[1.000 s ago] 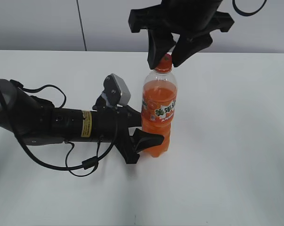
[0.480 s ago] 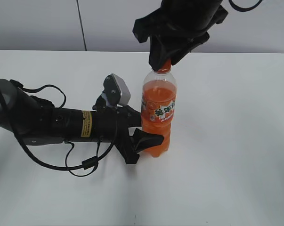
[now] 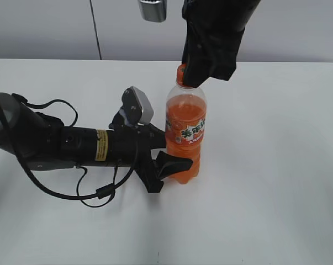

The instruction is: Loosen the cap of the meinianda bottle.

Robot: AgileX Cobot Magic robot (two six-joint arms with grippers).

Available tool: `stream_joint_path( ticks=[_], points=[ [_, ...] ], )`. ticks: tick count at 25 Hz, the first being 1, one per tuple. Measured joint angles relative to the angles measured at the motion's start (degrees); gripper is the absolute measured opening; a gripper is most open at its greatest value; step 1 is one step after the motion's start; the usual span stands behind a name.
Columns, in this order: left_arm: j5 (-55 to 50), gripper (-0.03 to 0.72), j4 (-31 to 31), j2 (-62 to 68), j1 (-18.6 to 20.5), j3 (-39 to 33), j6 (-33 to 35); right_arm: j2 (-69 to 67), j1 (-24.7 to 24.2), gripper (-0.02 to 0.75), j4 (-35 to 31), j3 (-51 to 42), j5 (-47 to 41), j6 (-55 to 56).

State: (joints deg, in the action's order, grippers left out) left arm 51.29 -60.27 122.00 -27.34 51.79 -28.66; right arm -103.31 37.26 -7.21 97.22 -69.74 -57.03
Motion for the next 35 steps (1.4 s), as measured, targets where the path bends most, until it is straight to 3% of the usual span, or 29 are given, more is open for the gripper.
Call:
stream_joint_path(
  ticks=[4,15,23,30,35],
  points=[
    [-0.1,0.408,0.0,0.0,-0.05,0.0,0.04,0.06,0.0,0.272,1.74,0.0,-0.12,-5.99],
    [-0.24,0.408,0.05,0.0,-0.05,0.0,-0.01,0.11,0.08,0.283,3.06,0.0,-0.11,-7.05],
    [0.44,0.408,-3.14,0.0,-0.05,0.0,-0.28,1.88,0.08,0.513,2.71,0.0,-0.14,-6.39],
    [0.63,0.408,-3.78,0.0,-0.05,0.0,-0.4,4.3,0.08,0.535,2.66,0.0,-0.14,1.97],
    [0.7,0.408,-3.82,0.0,-0.05,0.0,-0.43,6.52,0.08,0.535,1.03,0.0,-0.14,17.16]
  ],
)
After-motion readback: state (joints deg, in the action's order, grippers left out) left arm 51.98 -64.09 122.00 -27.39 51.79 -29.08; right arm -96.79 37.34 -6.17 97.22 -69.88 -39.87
